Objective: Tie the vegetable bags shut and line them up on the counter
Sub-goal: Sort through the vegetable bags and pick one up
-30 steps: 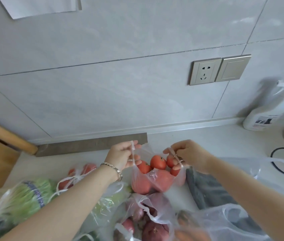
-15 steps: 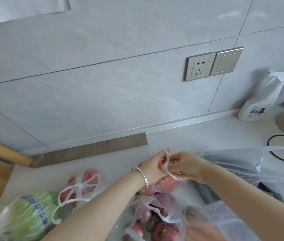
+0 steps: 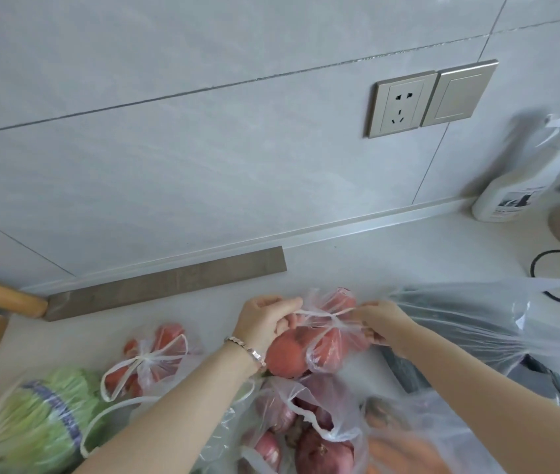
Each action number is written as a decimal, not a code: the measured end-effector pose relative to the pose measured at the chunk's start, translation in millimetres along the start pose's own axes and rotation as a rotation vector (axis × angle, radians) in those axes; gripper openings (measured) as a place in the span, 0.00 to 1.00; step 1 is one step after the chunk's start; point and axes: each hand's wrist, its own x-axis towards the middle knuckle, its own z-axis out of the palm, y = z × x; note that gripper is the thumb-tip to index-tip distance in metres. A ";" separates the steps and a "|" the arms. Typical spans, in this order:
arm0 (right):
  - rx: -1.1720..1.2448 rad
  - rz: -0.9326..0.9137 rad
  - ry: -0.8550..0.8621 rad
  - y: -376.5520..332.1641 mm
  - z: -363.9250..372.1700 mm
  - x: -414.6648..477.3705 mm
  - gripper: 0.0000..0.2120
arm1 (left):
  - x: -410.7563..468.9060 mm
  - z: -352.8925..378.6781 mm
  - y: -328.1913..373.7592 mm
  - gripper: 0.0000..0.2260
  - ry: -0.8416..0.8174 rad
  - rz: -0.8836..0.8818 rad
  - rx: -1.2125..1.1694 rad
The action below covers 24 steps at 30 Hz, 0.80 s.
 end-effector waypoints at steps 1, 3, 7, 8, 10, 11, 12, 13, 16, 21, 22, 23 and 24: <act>0.168 -0.005 0.029 -4.2 2.0 3.6 0.02 | 0.1 3.6 -0.4 0.12 -0.028 0.014 0.039; 0.447 -0.026 0.052 -13.7 4.6 11.7 0.08 | 2.0 9.4 -0.6 0.09 -0.089 0.040 0.340; 0.502 -0.061 0.065 -23.7 10.3 22.2 0.11 | 3.5 15.4 -0.2 0.09 -0.245 0.164 0.911; 0.443 -0.071 0.077 -24.8 11.4 24.8 0.12 | 0.1 15.8 0.3 0.11 -0.251 0.235 1.021; 0.348 -0.075 0.120 -27.2 12.2 33.7 0.13 | -4.1 10.7 -3.3 0.14 -0.320 0.360 1.199; 0.331 -0.054 0.159 -26.5 11.9 40.5 0.12 | -6.0 5.7 -7.8 0.14 -0.408 0.399 1.303; 0.331 -0.022 0.198 -26.3 11.0 46.2 0.11 | -8.5 0.5 -10.5 0.14 -0.511 0.418 1.409; 0.311 0.013 0.242 -22.9 12.9 53.6 0.11 | -10.7 -5.3 -15.0 0.14 -0.599 0.412 1.502; 0.039 -0.034 0.368 -12.9 20.8 62.3 0.13 | -12.3 -13.4 -23.5 0.12 -0.496 0.325 1.498; -0.235 -0.348 0.482 6.6 24.2 53.6 0.19 | 8.4 2.4 -28.4 0.26 -0.058 0.089 1.402; -0.316 -0.438 0.473 14.8 21.4 53.3 0.22 | 11.4 5.7 -32.0 0.31 -0.100 0.078 1.444; -0.425 -0.520 0.444 22.7 17.7 54.5 0.26 | 13.1 8.4 -35.6 0.35 -0.174 0.085 1.498; -0.580 -0.579 0.384 30.2 13.6 55.0 0.29 | 14.7 9.4 -41.3 0.38 -0.260 0.096 1.547</act>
